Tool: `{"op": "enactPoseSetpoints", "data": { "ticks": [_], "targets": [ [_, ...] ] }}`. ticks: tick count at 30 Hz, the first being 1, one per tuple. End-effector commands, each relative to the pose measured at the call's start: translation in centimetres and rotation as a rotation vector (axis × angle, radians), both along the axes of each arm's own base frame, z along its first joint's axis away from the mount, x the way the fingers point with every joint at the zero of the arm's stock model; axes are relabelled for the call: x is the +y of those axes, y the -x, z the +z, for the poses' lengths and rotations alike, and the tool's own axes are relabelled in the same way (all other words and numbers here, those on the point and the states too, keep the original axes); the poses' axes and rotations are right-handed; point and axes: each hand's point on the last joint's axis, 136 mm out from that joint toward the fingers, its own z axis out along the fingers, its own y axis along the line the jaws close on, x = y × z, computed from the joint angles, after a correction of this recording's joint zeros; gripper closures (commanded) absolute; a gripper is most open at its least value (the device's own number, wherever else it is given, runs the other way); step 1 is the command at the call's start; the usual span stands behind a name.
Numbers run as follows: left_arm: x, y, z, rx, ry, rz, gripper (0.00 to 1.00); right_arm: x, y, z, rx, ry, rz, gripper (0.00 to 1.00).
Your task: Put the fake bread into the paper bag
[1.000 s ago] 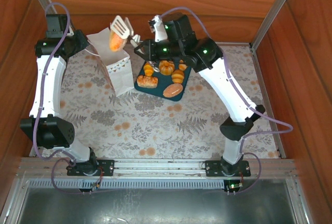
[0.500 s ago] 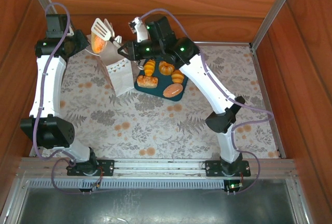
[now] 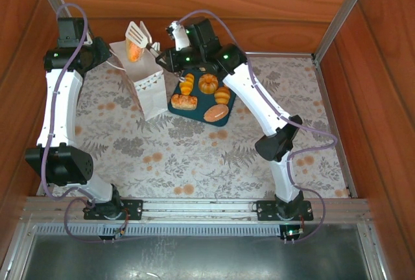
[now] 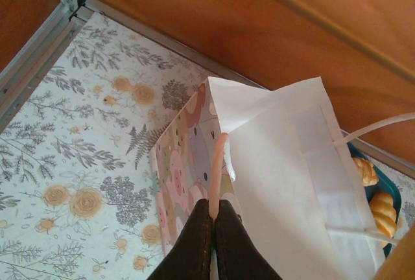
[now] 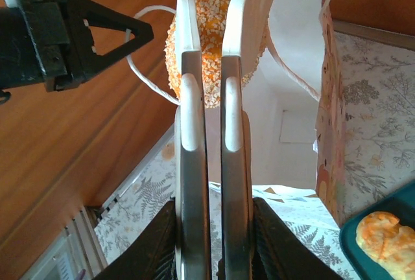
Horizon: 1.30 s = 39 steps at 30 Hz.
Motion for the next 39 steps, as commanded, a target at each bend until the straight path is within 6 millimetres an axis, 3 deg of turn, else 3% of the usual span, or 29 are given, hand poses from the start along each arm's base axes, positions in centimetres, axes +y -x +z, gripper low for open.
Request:
{"op": "enactPoseSetpoints", "data": {
  "ticks": [1,9,15,21,28,35,39],
  "targets": [
    [0.2,0.1,1.0,-0.021,0.007,0.006,1.00,0.7,-0.3,-0.7,-0.056,0.019,0.018,0.75],
    [0.2,0.2,0.9,-0.018,0.003,0.007,1.00,0.8,-0.3,-2.8,-0.080,0.102,0.020,0.60],
    [0.3,0.3,0.8,-0.017,0.002,0.009,1.00,0.8,0.0,-2.1,-0.087,0.096,0.021,0.49],
    [0.2,0.5,0.6,-0.012,0.004,0.009,1.00,0.7,0.9,0.4,-0.096,0.041,0.036,0.47],
    [0.3,0.8,0.4,-0.006,0.002,0.013,1.00,0.0,3.2,5.1,-0.089,-0.086,0.073,0.50],
    [0.4,1.1,0.2,-0.003,-0.001,0.016,1.00,-2.2,4.6,8.6,-0.106,-0.171,0.026,0.52],
    [0.3,1.2,0.3,-0.005,0.000,0.015,1.00,-3.9,4.7,9.3,-0.123,-0.161,-0.031,0.53]
  ]
}}
